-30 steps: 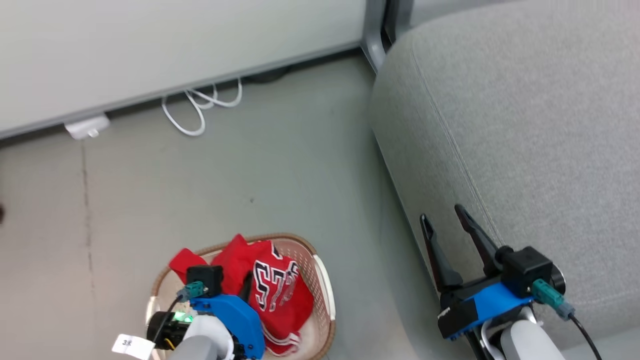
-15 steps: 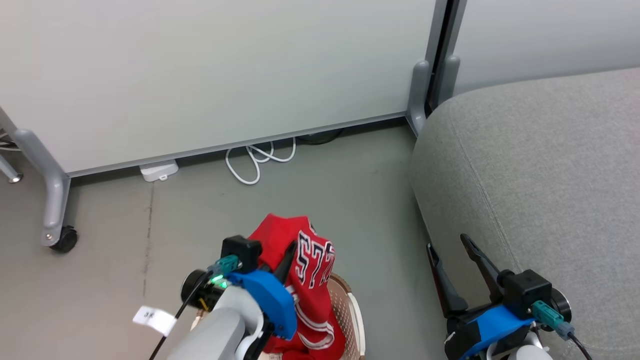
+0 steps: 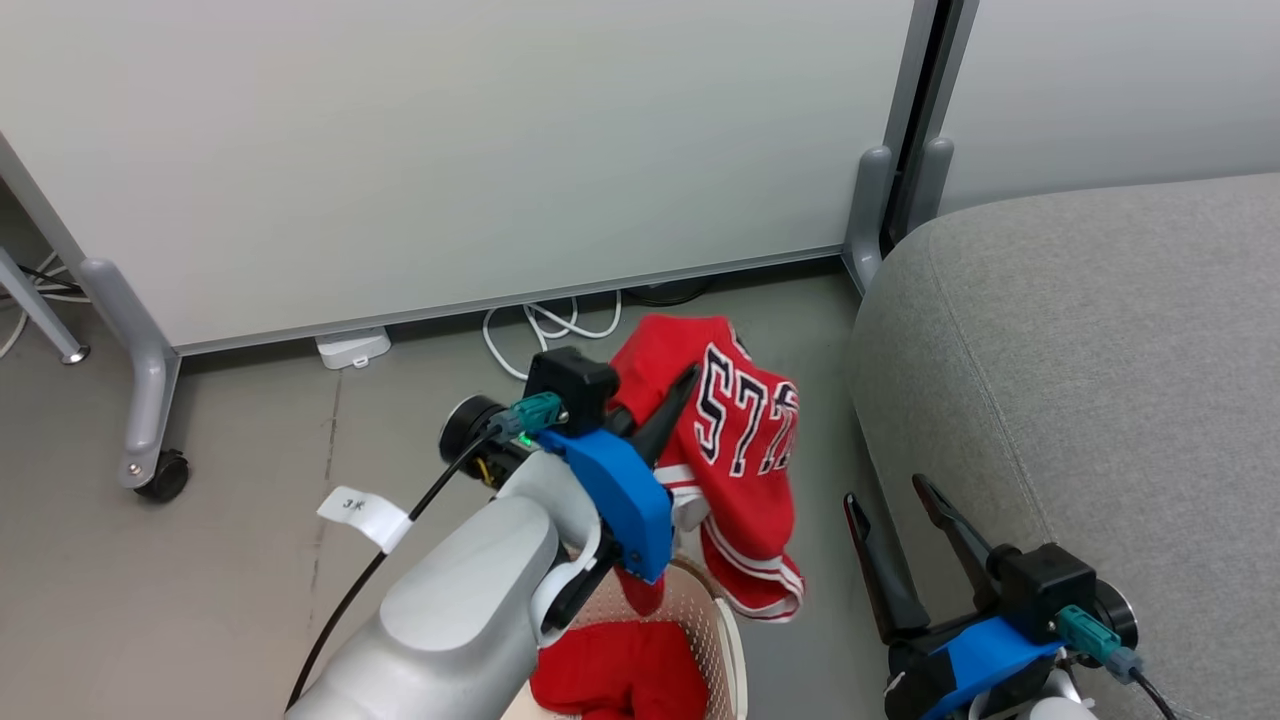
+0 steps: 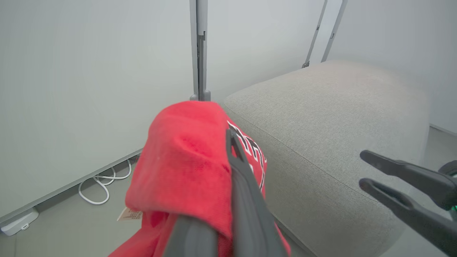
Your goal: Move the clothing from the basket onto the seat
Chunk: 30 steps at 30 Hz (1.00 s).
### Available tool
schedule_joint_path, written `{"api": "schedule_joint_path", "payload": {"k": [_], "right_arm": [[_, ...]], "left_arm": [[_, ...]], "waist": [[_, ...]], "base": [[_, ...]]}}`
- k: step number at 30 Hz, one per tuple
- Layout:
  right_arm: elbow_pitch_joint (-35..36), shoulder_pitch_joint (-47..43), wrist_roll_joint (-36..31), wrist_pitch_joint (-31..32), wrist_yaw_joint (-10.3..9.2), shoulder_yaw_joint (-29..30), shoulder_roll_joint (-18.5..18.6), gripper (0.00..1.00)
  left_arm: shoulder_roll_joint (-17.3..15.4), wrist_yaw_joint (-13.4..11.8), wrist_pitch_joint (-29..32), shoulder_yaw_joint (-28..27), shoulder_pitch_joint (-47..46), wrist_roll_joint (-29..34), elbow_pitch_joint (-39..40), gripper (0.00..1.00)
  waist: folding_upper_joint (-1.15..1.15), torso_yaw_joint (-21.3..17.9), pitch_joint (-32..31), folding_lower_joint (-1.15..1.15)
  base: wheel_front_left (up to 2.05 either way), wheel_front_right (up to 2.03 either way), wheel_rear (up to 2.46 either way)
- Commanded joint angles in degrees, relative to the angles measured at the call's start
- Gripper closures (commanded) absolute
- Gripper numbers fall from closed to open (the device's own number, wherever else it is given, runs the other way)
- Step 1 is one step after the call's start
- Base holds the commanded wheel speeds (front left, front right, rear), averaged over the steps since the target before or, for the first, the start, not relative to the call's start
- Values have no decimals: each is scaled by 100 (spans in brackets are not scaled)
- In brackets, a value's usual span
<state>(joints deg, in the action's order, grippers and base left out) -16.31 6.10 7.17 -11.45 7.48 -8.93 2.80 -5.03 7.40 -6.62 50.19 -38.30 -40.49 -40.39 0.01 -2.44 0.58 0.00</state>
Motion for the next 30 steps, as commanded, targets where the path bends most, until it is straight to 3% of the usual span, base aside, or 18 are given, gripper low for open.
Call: {"api": "schedule_joint_path", "payload": {"k": [1,20,30], "right_arm": [[12,-89,3,16,3,-30,16,0],[-23,104,-191,154,3,-433,16,0],[-841,776,-284,237,3,-968,17,0]], "left_arm": [[21,10,24,40,-146,-54,32,100],[179,10,-89,332,-501,-405,-230,100],[209,2,-101,478,-623,-559,-154,100]], "waist": [[-1,-6,-24,0],[-1,-63,-59,0],[-1,29,-34,0]], "base": [[0,0,0],[0,0,0],[0,0,0]]}}
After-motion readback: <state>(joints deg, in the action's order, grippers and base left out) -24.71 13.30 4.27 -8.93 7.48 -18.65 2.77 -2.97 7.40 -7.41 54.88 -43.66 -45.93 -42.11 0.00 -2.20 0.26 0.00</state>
